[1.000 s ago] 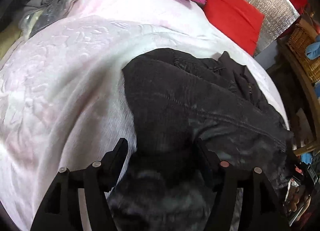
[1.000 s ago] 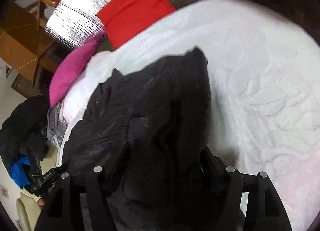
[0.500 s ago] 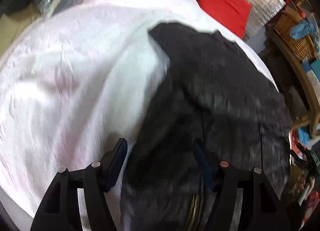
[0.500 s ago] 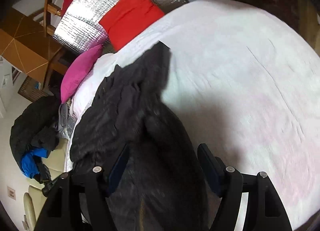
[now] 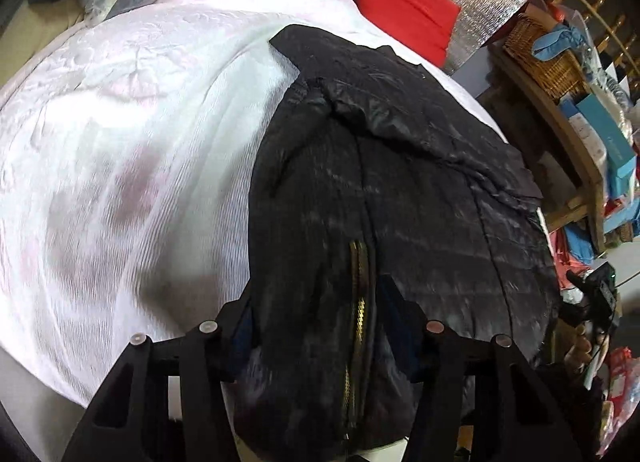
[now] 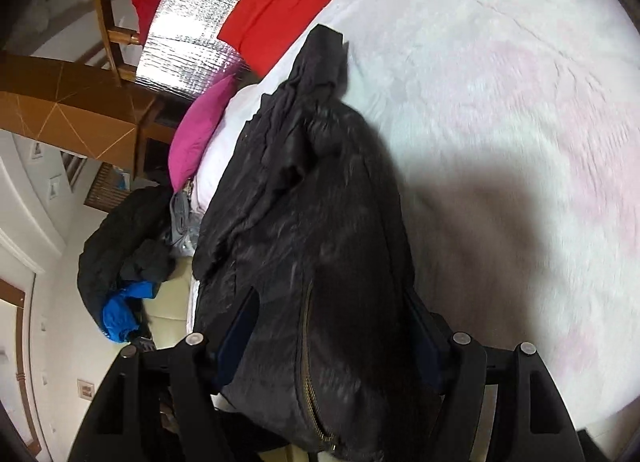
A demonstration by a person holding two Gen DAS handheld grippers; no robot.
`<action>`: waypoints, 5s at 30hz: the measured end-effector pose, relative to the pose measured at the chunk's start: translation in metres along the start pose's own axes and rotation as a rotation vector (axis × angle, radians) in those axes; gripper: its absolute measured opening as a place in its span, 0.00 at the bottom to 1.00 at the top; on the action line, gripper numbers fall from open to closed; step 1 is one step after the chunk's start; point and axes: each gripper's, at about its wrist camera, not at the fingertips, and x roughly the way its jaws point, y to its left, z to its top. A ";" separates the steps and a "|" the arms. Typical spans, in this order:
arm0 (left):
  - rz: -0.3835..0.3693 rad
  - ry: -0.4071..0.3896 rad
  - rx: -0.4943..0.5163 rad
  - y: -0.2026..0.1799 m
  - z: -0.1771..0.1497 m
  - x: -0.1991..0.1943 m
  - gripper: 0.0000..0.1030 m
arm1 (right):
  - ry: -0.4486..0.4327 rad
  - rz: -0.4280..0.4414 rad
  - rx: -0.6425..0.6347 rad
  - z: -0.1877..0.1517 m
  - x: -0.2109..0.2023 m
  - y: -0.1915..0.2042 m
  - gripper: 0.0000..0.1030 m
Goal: Fold large clothes
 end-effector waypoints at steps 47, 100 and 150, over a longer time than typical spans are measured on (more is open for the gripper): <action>-0.109 0.299 -0.063 0.003 -0.144 0.030 0.35 | 0.351 -0.399 -0.246 -0.156 0.064 -0.006 0.37; -0.277 -0.078 0.029 -0.052 -0.034 -0.117 0.08 | -0.087 -0.089 -0.579 -0.101 -0.054 0.167 0.12; -0.160 0.006 0.185 -0.020 0.009 0.032 0.68 | 0.187 -0.138 -0.232 0.035 0.065 0.050 0.74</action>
